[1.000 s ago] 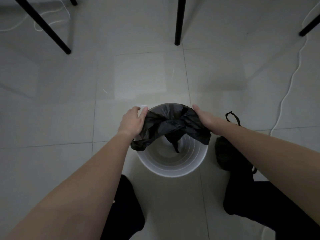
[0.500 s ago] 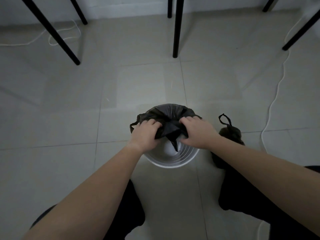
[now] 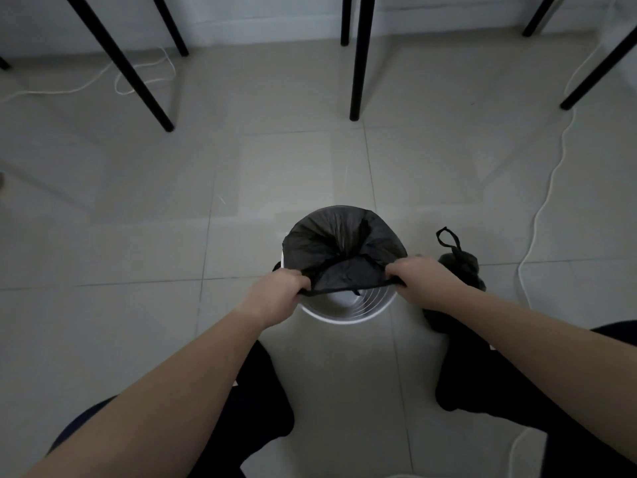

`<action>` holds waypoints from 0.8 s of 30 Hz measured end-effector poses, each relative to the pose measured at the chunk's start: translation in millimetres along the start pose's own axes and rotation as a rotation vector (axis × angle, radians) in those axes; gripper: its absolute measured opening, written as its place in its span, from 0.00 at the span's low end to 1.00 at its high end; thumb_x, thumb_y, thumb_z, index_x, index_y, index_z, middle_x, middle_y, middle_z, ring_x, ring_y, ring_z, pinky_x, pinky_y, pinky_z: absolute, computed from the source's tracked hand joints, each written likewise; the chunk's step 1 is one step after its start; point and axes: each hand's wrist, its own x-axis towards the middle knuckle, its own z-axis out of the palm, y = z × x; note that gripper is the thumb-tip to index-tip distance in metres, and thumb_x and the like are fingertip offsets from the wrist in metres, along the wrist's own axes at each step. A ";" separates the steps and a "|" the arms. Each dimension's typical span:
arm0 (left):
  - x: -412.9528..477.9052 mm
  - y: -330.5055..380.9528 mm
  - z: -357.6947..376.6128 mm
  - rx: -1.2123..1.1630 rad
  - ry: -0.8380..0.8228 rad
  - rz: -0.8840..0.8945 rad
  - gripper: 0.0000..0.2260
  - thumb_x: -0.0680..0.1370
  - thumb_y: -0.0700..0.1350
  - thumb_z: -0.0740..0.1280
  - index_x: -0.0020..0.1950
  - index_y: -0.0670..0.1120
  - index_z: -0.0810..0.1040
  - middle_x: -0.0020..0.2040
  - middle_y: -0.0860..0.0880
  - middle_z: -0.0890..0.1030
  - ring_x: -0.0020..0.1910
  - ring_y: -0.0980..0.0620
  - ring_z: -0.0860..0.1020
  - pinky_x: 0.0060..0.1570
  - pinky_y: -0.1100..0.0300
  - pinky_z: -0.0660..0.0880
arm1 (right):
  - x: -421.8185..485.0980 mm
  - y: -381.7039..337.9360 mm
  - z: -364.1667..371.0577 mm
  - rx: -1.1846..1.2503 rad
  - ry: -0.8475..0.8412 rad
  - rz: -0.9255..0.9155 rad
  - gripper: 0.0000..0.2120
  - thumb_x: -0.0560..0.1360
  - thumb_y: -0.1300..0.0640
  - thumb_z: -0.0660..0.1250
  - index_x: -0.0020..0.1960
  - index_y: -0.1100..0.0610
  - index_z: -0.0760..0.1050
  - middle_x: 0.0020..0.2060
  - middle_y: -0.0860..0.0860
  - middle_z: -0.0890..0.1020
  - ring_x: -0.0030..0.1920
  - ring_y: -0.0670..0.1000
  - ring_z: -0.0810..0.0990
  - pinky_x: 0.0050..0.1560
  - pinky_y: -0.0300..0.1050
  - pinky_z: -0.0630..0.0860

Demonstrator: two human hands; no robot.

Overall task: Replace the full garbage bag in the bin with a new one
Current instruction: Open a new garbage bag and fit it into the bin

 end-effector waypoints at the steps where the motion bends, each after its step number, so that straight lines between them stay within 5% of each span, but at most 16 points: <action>1: -4.5 0.7 1.0 0.000 -0.005 0.000 0.09 0.80 0.44 0.67 0.58 0.50 0.83 0.54 0.49 0.82 0.57 0.45 0.80 0.50 0.52 0.77 | -5.0 -0.6 1.7 0.001 -0.012 -0.011 0.04 0.75 0.56 0.64 0.48 0.49 0.76 0.43 0.47 0.81 0.47 0.53 0.81 0.54 0.47 0.71; 8: -32.5 15.9 6.0 0.072 -0.077 0.001 0.12 0.79 0.47 0.68 0.63 0.53 0.80 0.60 0.53 0.84 0.59 0.46 0.81 0.55 0.54 0.74 | -37.5 -5.2 8.2 -0.063 -0.073 -0.012 0.07 0.73 0.49 0.64 0.50 0.44 0.76 0.41 0.42 0.75 0.52 0.49 0.80 0.55 0.46 0.62; 13: -47.7 24.9 9.1 0.122 -0.143 -0.009 0.18 0.78 0.50 0.68 0.68 0.54 0.78 0.65 0.55 0.82 0.66 0.50 0.79 0.65 0.54 0.71 | -53.2 -10.1 9.8 -0.092 -0.200 -0.015 0.24 0.72 0.43 0.63 0.68 0.41 0.75 0.59 0.43 0.81 0.63 0.47 0.77 0.66 0.50 0.63; 24: -59.8 29.4 25.9 0.283 -0.297 -0.050 0.29 0.76 0.55 0.69 0.78 0.56 0.69 0.74 0.54 0.75 0.75 0.49 0.68 0.70 0.48 0.66 | -63.5 -9.8 32.9 -0.224 -0.303 -0.069 0.32 0.75 0.40 0.62 0.77 0.45 0.64 0.75 0.47 0.71 0.75 0.49 0.67 0.68 0.52 0.66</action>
